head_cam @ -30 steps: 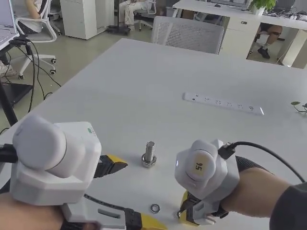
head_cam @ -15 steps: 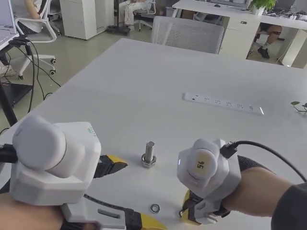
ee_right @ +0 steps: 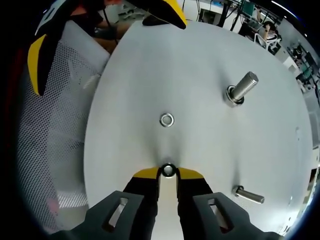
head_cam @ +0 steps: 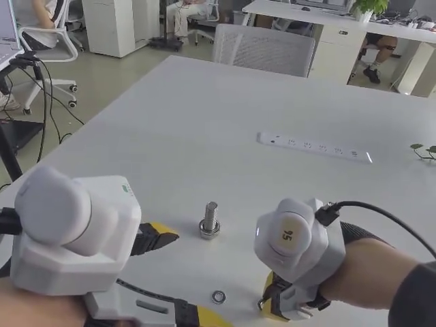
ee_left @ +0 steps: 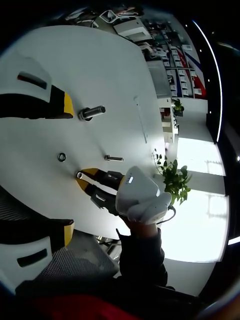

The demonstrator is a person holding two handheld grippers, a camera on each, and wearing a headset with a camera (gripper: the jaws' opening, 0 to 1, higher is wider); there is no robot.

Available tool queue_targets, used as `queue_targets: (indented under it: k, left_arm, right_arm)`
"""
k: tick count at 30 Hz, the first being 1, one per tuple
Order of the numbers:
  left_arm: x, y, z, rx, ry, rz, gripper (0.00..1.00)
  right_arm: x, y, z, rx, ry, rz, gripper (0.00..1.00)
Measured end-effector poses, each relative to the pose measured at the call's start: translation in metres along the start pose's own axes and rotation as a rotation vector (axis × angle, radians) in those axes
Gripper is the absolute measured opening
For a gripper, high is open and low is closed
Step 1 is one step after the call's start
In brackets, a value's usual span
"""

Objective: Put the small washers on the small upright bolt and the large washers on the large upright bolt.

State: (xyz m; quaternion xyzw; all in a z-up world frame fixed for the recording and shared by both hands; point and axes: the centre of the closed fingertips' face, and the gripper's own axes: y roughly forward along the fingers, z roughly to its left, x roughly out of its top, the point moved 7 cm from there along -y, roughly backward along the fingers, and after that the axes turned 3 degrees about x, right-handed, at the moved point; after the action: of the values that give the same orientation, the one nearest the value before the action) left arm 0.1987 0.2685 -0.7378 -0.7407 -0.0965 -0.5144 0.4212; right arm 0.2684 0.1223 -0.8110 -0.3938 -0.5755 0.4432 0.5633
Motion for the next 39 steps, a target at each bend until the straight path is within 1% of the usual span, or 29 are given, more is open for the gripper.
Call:
queue_targets:
  k: [19, 30, 39]
  left_arm:
    - [0.000, 0.003, -0.004, -0.020, 0.011, 0.014, 0.82]
    - [-0.001, 0.003, -0.004, -0.023, 0.013, 0.017, 0.82]
    - [-0.002, 0.003, -0.004, -0.021, 0.016, 0.019, 0.82]
  right_arm:
    - [-0.015, -0.004, 0.002, -0.009, 0.047, -0.002, 0.14]
    - [-0.020, -0.006, 0.004, -0.009, 0.065, -0.003, 0.14]
    - [-0.028, -0.011, 0.003, -0.022, 0.088, -0.008, 0.14]
